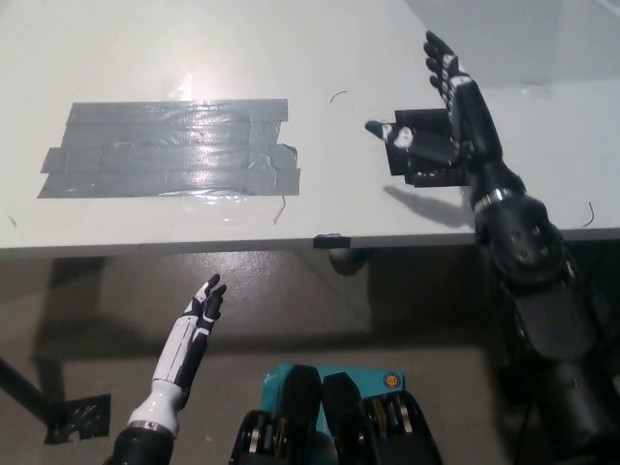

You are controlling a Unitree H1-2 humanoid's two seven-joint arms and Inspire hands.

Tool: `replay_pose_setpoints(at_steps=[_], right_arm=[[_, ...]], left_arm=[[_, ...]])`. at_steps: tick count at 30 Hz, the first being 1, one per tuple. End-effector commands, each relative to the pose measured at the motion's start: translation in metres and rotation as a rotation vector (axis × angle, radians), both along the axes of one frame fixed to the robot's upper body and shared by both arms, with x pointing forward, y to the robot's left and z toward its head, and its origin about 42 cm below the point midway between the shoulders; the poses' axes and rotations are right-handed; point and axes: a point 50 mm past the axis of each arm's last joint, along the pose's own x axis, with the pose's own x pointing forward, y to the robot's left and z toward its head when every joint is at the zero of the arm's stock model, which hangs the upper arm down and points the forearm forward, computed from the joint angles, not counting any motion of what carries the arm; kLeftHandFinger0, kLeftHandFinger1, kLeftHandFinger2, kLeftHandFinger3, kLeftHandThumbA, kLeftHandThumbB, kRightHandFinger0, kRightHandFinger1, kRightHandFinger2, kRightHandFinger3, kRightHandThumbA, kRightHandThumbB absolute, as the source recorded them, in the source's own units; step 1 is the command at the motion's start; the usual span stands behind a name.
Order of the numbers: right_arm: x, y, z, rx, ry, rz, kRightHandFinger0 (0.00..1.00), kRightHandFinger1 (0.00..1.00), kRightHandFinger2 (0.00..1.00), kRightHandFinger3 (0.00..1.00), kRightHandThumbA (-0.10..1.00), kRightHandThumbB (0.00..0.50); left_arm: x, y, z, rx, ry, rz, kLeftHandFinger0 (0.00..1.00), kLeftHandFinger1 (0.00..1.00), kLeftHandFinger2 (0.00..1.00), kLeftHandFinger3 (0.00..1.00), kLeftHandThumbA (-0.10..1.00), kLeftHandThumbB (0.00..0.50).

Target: A white bottle is kept in the middle of the desk infront of the robot and the robot picks it up with its right hand and passes it to a person

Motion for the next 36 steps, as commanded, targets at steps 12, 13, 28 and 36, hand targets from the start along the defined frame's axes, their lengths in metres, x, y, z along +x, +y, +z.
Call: replay_pose_setpoints(at_steps=[12, 13, 28, 36], right_arm=[[-0.203, -0.036, 0.013, 0.129, -0.297, 0.075, 1.00, 1.00, 1.00, 1.00, 1.00, 0.466], [-0.203, -0.037, 0.009, 0.124, -0.285, 0.065, 1.00, 1.00, 1.00, 1.00, 1.00, 0.466], [-0.147, -0.043, -0.130, 0.003, 0.101, 0.059, 1.00, 1.00, 1.00, 1.00, 1.00, 0.334], [-0.141, -0.041, -0.152, -0.048, 0.170, 0.072, 1.00, 1.00, 1.00, 1.00, 1.00, 0.370]], left_arm=[[0.006, 0.001, 0.012, 0.008, -0.078, -0.012, 1.00, 1.00, 1.00, 1.00, 1.00, 0.117], [0.006, 0.000, 0.012, 0.008, -0.077, -0.012, 1.00, 1.00, 1.00, 1.00, 1.00, 0.115], [0.005, -0.002, 0.009, -0.008, -0.069, -0.004, 1.00, 1.00, 1.00, 1.00, 1.00, 0.127], [0.005, -0.003, 0.010, 0.002, -0.077, -0.002, 1.00, 1.00, 1.00, 1.00, 1.00, 0.123]])
